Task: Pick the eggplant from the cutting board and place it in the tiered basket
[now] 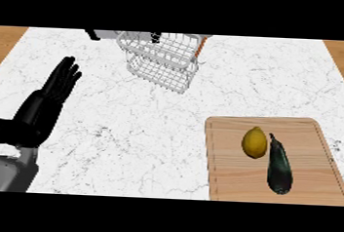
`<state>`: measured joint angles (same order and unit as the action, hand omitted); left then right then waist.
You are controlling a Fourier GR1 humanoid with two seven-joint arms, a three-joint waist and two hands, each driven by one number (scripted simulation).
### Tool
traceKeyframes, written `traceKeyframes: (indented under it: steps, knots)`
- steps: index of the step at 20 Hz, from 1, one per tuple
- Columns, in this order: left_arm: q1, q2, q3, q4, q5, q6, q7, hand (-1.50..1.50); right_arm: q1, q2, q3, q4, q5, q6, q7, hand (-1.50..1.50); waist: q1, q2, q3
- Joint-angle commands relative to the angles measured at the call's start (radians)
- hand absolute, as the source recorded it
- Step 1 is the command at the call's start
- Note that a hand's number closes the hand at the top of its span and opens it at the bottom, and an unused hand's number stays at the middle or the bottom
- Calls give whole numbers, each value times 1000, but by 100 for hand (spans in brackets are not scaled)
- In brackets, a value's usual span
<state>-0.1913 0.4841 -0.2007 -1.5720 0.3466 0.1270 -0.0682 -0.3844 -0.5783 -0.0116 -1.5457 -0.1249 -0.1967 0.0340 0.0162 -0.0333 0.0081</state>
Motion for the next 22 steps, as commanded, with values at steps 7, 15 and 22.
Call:
traceKeyframes:
  steps: [7, 15, 22]
  knots:
    - [100, -76, -27, 63, 33, 58, 132, 0, 436, 69, -207, -19, 62, -283, 14, 150, -160, 43, -11]
    - [49, -153, -104, 43, 16, 65, 225, 0, 800, 366, -4, -293, 186, -392, -218, -150, -44, 30, -9]
    - [27, -139, -84, 51, 23, 41, 233, 0, 971, 190, 96, -489, 529, -419, 236, -150, -22, 38, -17]
